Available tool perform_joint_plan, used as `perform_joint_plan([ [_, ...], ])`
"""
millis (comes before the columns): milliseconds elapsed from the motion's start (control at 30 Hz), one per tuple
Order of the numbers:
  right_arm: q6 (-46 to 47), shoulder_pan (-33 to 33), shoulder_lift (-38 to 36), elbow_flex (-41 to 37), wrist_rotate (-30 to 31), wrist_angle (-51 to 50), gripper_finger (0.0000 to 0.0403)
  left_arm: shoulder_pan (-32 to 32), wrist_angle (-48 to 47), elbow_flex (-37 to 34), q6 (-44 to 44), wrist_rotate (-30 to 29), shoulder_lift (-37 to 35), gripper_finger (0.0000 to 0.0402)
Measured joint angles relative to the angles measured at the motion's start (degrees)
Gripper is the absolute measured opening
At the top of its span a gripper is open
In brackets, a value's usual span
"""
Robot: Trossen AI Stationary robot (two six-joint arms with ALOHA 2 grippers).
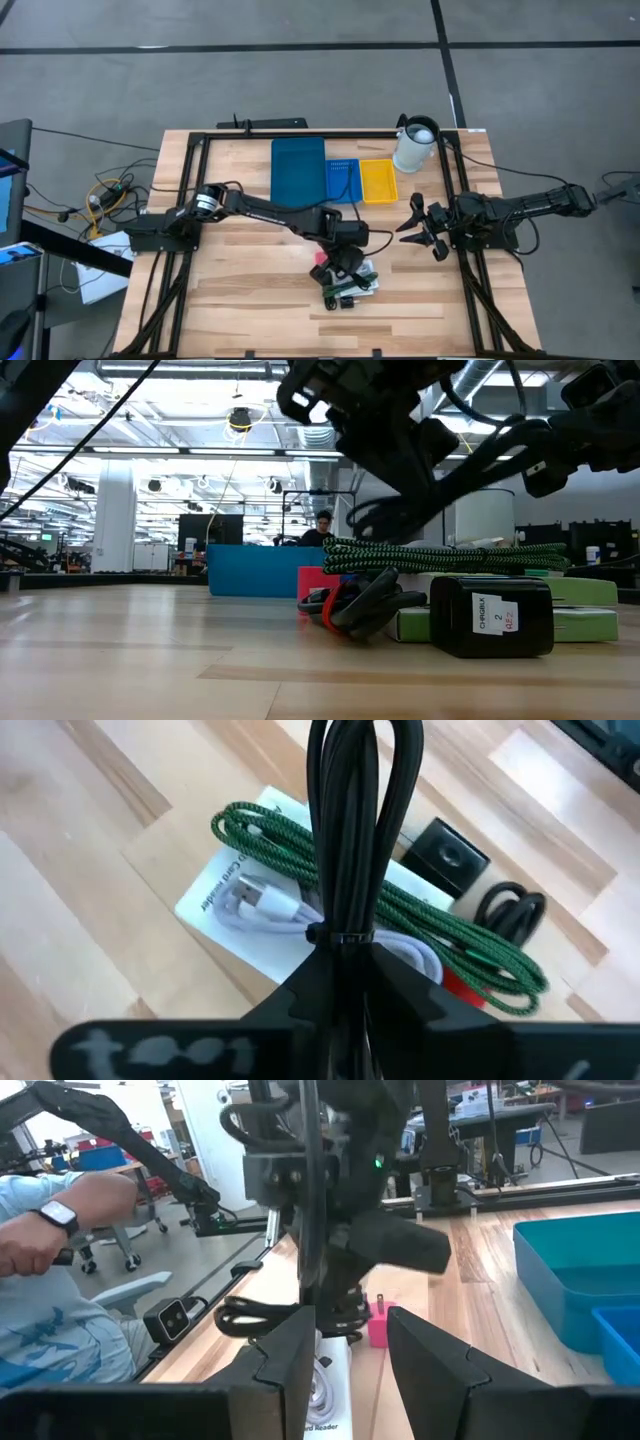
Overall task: Pick and place items into bin
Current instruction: Put the right black charger cable into the blue basket
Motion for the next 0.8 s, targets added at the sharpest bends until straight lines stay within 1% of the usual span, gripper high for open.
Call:
perform_joint_plan([
  [67, 0.00, 0.00, 0.00, 0.00, 0.00, -0.01, 0.0121, 0.00, -0.86, 1.83, 0.60, -0.45, -0.01, 0.0037],
  [233, -0.02, 0.00, 0.00, 0.00, 0.00, -0.02, 0.0121, 0.76, -3.90, 5.32, 3.57, -5.33, 0.01, 0.0035],
  [500, -0.04, 0.00, 0.00, 0.00, 0.00, -0.01, 0.0121, 4.88, -3.17, 9.26, 5.93, -5.39, -0.01, 0.0035],
  [667, -0.04, 0.00, 0.00, 0.00, 0.00, -0.01, 0.0121, 8.94, -3.27, 10.85, 5.36, -3.90, -0.01, 0.0033],
  [800, -0.04, 0.00, 0.00, 0.00, 0.00, -0.03, 0.0121, 12.30, -3.30, 11.79, 4.58, -4.13, -0.01, 0.0033],
])
